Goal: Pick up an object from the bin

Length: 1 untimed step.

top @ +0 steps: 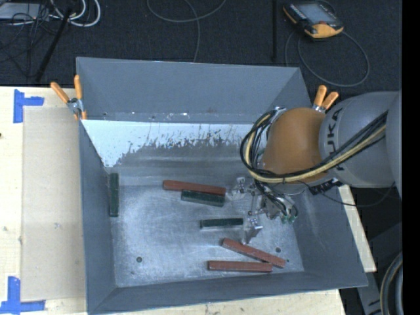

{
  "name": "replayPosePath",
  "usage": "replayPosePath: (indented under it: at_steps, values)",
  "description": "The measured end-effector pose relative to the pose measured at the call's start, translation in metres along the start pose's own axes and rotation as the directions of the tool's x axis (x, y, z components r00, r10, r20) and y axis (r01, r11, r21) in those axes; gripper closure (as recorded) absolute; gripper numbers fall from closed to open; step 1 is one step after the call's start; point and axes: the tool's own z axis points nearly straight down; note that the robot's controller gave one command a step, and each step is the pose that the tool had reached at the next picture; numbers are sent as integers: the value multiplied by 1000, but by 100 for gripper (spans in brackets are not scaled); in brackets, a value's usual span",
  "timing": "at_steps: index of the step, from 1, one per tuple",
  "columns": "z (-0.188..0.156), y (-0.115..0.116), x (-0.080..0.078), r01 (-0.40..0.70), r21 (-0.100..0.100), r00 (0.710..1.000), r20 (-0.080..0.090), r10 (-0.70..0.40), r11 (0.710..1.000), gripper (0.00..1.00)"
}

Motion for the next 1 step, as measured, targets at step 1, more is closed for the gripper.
replayPosePath:
  at_steps: [1]
  values:
    - [5,7,0,-273,1,962,14,273,962,100]
